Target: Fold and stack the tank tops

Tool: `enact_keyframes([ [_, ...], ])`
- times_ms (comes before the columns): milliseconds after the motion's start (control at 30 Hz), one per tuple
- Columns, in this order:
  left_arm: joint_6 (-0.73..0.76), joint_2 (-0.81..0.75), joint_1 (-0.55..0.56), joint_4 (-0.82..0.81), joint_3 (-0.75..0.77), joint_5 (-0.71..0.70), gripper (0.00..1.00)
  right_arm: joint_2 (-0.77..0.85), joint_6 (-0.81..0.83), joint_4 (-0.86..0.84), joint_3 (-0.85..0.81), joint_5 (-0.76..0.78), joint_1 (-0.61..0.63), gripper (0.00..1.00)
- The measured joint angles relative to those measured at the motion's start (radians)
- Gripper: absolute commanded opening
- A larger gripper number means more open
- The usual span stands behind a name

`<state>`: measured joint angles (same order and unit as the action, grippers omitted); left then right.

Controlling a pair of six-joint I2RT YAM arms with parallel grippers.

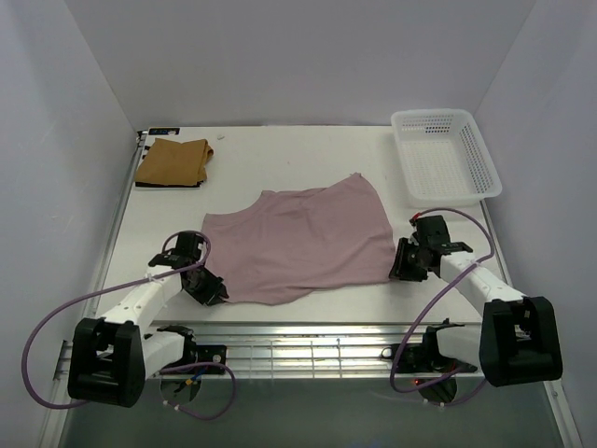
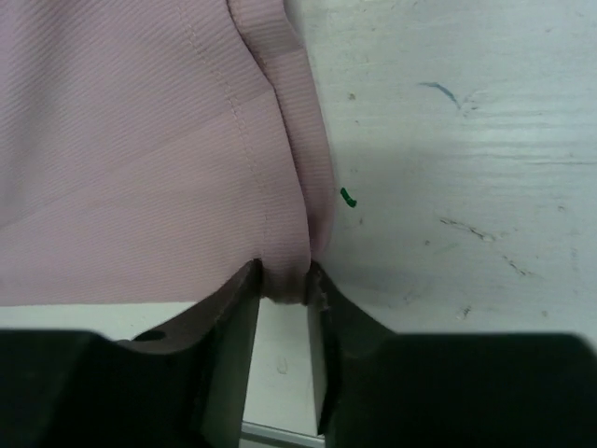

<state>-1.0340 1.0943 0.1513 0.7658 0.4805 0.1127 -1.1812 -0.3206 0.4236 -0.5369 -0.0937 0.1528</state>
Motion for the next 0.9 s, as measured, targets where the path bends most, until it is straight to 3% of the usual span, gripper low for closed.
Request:
enact_keyframes([
  [33,0.001,0.011,0.001,-0.007,0.002,0.000,0.16,-0.010,0.005,-0.010,0.000,-0.013,-0.001,0.18],
  [67,-0.001,0.020,0.001,-0.014,0.004,0.000,0.00,-0.020,0.001,-0.011,-0.001,-0.027,-0.001,0.08],
  [167,0.011,0.046,0.003,-0.036,0.020,-0.002,0.00,-0.032,-0.002,0.011,-0.011,-0.051,-0.001,0.08],
  [433,0.038,0.055,0.003,-0.055,0.041,-0.084,0.00,0.059,0.008,0.346,-0.311,-0.086,-0.001,0.08],
  [567,0.048,0.056,0.003,-0.056,0.047,-0.108,0.00,0.097,0.007,0.463,-0.369,-0.105,-0.001,0.08],
  [800,0.065,0.104,0.003,-0.056,0.090,-0.143,0.00,-0.212,0.012,0.489,-0.541,-0.100,-0.001,0.08],
  [833,0.066,0.113,0.003,-0.056,0.097,-0.149,0.00,-0.272,0.013,0.464,-0.586,-0.107,0.000,0.10],
  [900,0.069,0.129,0.003,-0.056,0.113,-0.160,0.00,-0.372,0.009,0.414,-0.673,-0.111,0.010,0.32],
])
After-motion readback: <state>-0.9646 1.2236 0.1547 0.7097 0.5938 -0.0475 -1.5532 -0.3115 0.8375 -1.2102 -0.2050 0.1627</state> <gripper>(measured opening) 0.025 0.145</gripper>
